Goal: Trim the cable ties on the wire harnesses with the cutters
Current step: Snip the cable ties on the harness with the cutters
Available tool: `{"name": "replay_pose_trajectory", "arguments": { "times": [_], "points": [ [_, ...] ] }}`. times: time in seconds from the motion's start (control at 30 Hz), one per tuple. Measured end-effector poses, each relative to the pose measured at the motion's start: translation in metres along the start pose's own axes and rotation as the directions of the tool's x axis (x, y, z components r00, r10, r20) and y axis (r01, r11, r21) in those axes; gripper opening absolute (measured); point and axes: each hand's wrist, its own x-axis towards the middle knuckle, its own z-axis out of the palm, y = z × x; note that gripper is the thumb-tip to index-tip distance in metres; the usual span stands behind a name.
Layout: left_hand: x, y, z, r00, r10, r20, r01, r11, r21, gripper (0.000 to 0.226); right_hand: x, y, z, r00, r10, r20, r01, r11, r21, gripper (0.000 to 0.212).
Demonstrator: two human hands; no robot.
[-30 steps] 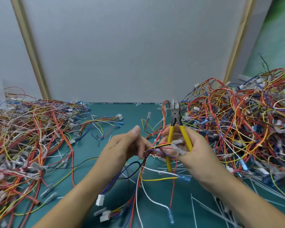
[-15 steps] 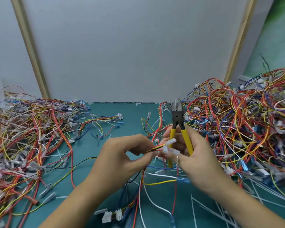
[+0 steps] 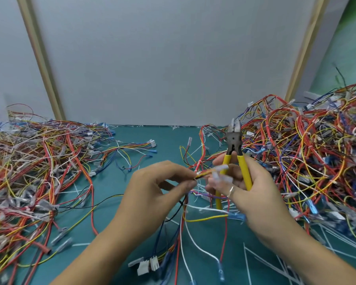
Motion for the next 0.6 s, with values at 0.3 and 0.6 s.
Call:
{"name": "replay_pose_trajectory", "arguments": {
  "times": [0.3,0.6],
  "points": [
    [0.007,0.006,-0.006,0.948,-0.302,-0.096,0.191,0.787,-0.587,0.016,-0.01,-0.001,0.005,0.999,0.032,0.04,-0.023,0.978,-0.208,0.053],
    [0.006,0.004,-0.009,0.956,-0.28,-0.086,0.182,0.797,-0.577,0.012,-0.012,0.002,0.001,0.992,-0.01,0.128,0.072,0.868,-0.492,0.049]
  ]
}}
